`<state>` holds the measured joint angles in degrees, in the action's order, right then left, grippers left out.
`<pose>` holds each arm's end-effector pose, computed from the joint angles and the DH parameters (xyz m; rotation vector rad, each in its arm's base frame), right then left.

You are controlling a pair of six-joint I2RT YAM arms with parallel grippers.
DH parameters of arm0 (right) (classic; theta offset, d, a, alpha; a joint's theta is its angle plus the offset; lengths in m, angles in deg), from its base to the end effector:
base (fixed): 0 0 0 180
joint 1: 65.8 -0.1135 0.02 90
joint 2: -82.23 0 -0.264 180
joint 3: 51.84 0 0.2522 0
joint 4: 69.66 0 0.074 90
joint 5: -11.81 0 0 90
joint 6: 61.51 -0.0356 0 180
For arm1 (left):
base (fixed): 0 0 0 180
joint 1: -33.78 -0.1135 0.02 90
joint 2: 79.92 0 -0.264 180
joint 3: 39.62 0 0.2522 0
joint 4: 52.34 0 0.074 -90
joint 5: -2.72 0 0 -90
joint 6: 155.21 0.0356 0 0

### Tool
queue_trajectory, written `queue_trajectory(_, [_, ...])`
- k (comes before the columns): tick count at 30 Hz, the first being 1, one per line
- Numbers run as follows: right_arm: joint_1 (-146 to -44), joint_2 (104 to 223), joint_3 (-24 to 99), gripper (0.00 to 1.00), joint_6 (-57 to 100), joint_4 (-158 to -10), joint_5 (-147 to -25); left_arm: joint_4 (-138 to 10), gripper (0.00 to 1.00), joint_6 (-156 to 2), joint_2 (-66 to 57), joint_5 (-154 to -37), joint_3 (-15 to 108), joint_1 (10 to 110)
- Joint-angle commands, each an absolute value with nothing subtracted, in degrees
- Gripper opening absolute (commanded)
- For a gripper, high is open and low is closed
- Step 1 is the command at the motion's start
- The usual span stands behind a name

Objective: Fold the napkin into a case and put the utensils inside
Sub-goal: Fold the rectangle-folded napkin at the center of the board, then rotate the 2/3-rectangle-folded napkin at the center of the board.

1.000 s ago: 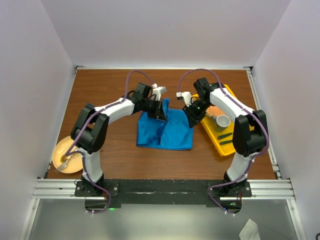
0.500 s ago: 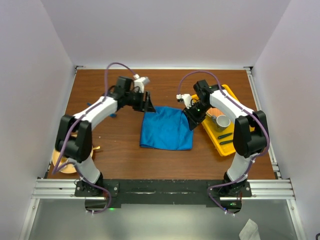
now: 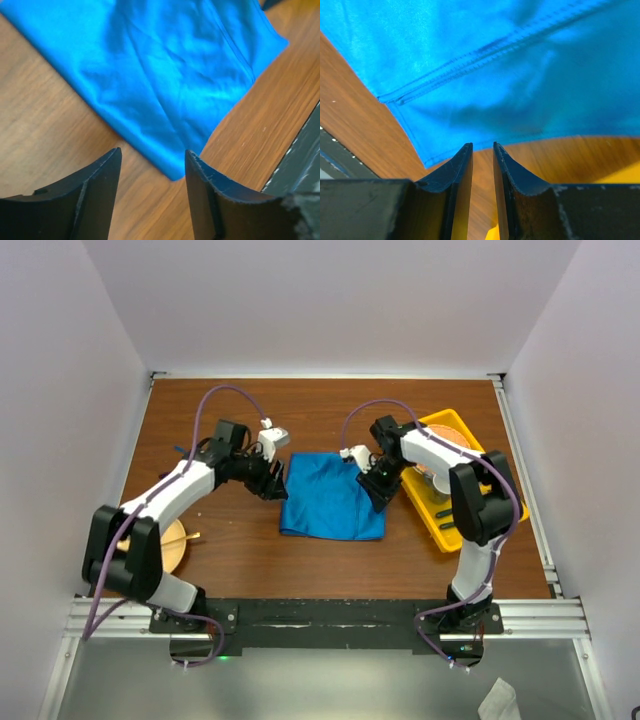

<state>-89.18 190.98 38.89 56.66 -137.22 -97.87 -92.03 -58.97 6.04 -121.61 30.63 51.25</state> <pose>0.3192 0.1511 0.1783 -1.3258 2.6993 0.5163 0.2829 -0.1101 0.2234 0.7421 2.3753 -0.8369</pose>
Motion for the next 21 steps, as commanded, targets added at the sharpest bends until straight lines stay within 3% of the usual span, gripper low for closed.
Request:
queue_trajectory(1, [-91.2, 192.5, 38.2, 0.27, 57.5, -135.3, -96.0, -92.9, 0.61, -40.1, -4.0, -126.0, 25.7, 51.7])
queue_trajectory(7, [-93.1, 195.3, 36.6, 0.27, 57.1, -135.8, -97.2, -92.1, 0.58, -27.9, -13.3, -115.9, 17.7, 60.9])
queue_trajectory(12, [-96.1, 195.6, 34.6, 0.27, 55.9, -135.5, -99.4, -89.7, 0.5, -29.9, -14.9, -110.6, 16.1, 61.1])
queue_trajectory(21, [-107.6, 197.0, 35.8, 0.28, 49.4, -133.3, -110.3, -87.8, 0.49, -42.1, -14.0, -115.2, 18.3, 44.5])
